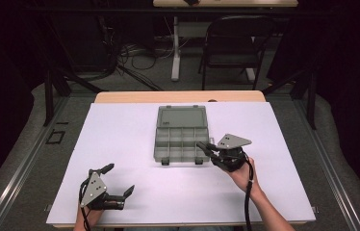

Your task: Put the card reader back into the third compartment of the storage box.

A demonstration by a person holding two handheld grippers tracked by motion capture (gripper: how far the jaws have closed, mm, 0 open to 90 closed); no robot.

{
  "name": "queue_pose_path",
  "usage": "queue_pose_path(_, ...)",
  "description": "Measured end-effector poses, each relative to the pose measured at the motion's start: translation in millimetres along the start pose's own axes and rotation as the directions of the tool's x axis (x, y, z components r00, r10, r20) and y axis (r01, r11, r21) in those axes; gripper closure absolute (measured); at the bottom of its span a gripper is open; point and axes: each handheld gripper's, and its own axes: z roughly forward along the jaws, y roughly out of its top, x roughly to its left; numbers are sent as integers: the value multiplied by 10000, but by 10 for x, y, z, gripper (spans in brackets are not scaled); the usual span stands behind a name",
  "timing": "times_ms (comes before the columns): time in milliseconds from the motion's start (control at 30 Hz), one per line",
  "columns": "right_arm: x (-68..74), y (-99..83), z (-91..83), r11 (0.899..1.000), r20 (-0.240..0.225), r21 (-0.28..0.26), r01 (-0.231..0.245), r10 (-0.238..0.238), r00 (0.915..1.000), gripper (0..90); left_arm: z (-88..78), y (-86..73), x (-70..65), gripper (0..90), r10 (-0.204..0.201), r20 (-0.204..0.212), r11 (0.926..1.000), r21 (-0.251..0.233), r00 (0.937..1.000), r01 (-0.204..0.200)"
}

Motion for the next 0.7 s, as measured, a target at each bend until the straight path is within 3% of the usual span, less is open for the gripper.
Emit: queue_pose_path(700, -31, 122, 131, 9999, -10, 22, -98, 98, 10000, 740, 1, -2, 2, 3, -46, 4, 10000, 4, 10000, 46)
